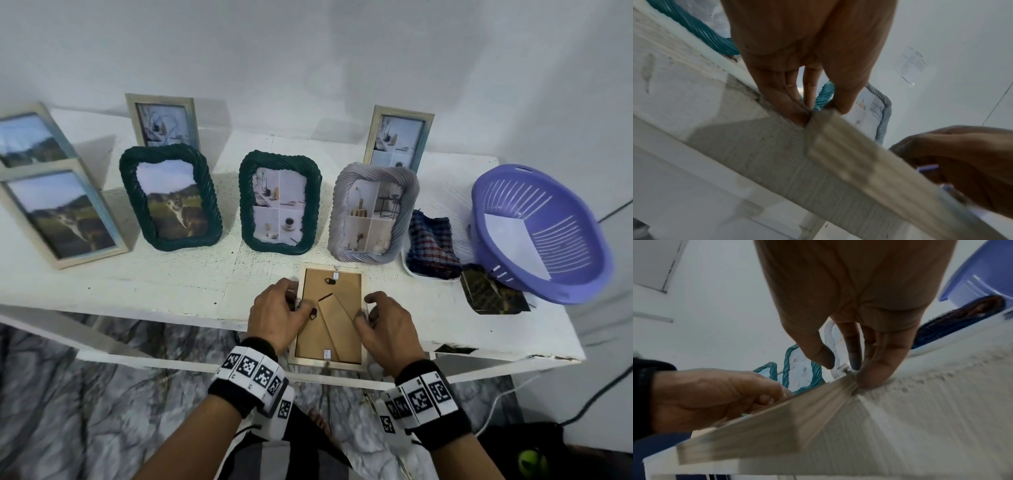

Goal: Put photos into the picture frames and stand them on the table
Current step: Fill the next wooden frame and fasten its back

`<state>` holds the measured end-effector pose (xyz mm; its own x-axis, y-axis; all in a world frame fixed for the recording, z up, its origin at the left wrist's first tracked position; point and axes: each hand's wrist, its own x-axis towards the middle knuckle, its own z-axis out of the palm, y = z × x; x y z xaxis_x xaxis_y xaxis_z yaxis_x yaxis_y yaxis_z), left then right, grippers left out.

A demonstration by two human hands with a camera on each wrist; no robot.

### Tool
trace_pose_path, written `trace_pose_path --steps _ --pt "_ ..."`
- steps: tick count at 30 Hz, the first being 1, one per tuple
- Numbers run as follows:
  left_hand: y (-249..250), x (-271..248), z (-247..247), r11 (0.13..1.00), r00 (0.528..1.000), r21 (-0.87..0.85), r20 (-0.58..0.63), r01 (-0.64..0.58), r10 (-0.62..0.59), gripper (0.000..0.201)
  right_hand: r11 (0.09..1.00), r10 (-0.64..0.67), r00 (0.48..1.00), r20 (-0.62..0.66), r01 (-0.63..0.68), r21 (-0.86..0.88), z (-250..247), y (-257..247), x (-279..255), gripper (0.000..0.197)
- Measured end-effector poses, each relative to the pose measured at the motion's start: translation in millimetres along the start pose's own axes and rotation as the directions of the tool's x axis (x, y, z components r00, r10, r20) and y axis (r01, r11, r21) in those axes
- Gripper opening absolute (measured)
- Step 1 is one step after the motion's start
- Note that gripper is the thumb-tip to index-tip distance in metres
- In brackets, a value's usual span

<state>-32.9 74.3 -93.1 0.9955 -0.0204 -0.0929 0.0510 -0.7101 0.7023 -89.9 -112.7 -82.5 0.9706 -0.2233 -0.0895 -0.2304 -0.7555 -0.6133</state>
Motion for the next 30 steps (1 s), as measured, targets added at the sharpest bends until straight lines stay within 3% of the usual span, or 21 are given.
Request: trace_pose_path --steps 4,11,18,22,26,30 --pt "-1 -2 -4 0.999 0.998 -0.037 0.051 -0.019 0.02 0.038 0.979 -0.142 0.982 -0.123 0.121 -0.164 -8 -14 19 0.03" --pt "-10 -2 -7 0.963 0.992 -0.259 0.115 0.07 -0.041 0.033 0.92 -0.153 0.98 0.129 0.189 -0.345 -5 -29 60 0.044" --pt "-15 -2 -10 0.942 0.988 -0.329 0.153 0.064 -0.013 0.031 0.892 -0.137 0.979 0.15 0.187 -0.411 1 -35 70 0.053" --pt "-16 -2 -10 0.941 0.987 -0.336 0.158 0.051 0.003 0.03 0.863 -0.14 0.977 0.158 0.199 -0.465 2 -38 73 0.05" --pt "-17 -2 -10 0.946 0.989 -0.324 0.149 0.03 0.019 0.03 0.749 -0.26 0.94 0.222 0.342 -0.568 -1 -42 75 0.041" --pt "-17 -2 -10 0.945 0.988 -0.326 0.153 0.025 0.027 0.03 0.812 -0.259 0.916 0.307 0.379 -0.443 -10 -38 83 0.028"
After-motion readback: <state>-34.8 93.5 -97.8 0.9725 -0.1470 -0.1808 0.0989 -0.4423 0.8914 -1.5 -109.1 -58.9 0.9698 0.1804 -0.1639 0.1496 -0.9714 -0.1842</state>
